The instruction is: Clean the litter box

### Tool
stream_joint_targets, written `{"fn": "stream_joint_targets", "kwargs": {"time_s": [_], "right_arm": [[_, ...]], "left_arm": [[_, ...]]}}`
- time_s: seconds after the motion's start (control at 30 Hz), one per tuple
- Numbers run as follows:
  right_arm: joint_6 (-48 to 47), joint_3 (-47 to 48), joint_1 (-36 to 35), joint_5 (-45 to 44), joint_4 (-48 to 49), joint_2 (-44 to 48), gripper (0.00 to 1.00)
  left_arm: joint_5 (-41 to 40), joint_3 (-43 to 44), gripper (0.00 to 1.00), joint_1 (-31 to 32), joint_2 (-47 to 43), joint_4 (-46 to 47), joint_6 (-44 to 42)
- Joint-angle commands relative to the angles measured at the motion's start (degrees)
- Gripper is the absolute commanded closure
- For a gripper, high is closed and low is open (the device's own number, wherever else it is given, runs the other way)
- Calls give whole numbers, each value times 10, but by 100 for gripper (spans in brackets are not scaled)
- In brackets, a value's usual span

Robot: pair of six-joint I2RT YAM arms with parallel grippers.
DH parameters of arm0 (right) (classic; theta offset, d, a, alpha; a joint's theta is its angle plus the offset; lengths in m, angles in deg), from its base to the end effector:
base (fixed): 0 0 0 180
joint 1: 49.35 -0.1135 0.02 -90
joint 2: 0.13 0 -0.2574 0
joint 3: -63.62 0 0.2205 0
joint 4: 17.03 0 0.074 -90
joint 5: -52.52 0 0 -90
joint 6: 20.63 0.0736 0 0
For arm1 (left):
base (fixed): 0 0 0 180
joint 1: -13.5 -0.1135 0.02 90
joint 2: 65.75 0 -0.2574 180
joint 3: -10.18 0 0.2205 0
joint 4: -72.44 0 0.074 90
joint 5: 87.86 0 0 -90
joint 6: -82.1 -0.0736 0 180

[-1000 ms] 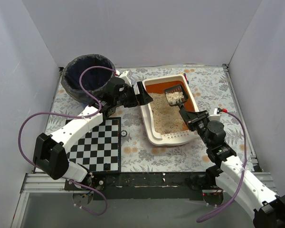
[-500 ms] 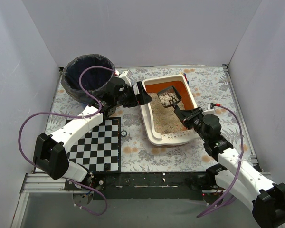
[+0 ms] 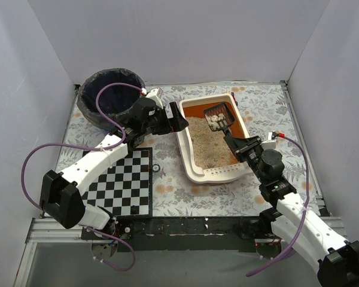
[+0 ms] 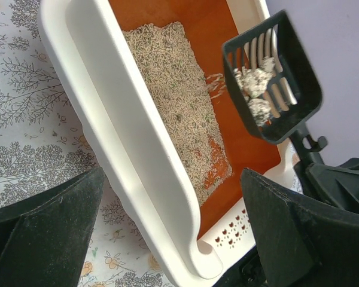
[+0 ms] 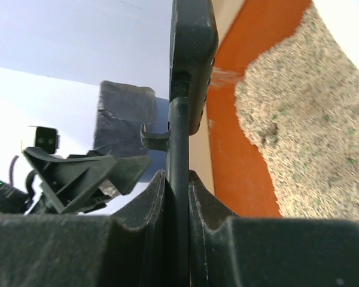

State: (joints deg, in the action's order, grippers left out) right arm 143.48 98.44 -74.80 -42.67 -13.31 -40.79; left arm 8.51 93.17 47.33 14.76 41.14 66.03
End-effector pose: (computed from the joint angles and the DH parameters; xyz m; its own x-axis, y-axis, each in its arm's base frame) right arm 0.1756 0.0762 0.2533 -0.3422 0.8979 -0.2768 -0.0627 0.2721 0.9602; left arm 0.2669 -0.1887 0.3060 -0.7201 -0.6670 -0.1911 -0.2093 0.4714 -0.8567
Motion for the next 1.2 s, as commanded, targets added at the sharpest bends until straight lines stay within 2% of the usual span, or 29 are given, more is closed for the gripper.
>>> {"fn": "stream_joint_targets", "kwargs": {"time_s": [0.0,0.03,0.07,0.2,0.3,0.43,0.53,0.57,0.63,0.67,0.77,0.87,0.9,1.0,1.03,1.13,1.17], "right_arm": [[-72,29,5,-10,45,11,99],[-47,47,5,-33,-26,15,99],[-21,51,5,-46,-53,16,99],[-44,8,8,69,132,-27,99],[-20,20,29,67,73,-39,99],[-25,16,33,115,128,-60,99],[-37,48,41,56,1,-37,99],[-38,48,40,40,0,-32,99],[-54,30,40,90,74,-35,99],[-57,30,41,92,76,-37,99],[-34,49,42,-13,-52,-7,99],[-72,8,42,80,96,-5,99],[-77,7,42,97,105,-13,99],[-29,28,43,-6,-40,5,99],[-15,17,43,-10,-36,14,99],[-27,-35,43,71,128,9,99],[-26,-35,44,69,134,9,99]], "left_arm": [[-14,1,2,-1,-23,-5,-9],[-13,2,2,-1,-21,-5,-9],[-11,2,2,-1,-19,-5,-7],[-8,4,2,-1,-13,-6,-5],[-9,7,2,-1,-14,-15,-6],[-22,-2,2,-1,-25,-10,-7],[-24,-2,2,-1,-25,-12,-10],[-23,-5,2,-1,-25,-9,-9],[-19,-7,2,-1,-20,-3,-9],[-15,-5,2,-1,-17,-3,-9],[-5,5,2,-1,-9,-12,-9],[-10,0,2,-1,-13,-8,-6],[-11,0,2,-1,-14,-6,-5],[-3,4,2,-1,-14,-12,-4],[0,0,2,-1,-18,-9,-4],[-6,-22,2,-1,-34,11,-2],[-6,-23,2,-1,-37,12,-2]]}}
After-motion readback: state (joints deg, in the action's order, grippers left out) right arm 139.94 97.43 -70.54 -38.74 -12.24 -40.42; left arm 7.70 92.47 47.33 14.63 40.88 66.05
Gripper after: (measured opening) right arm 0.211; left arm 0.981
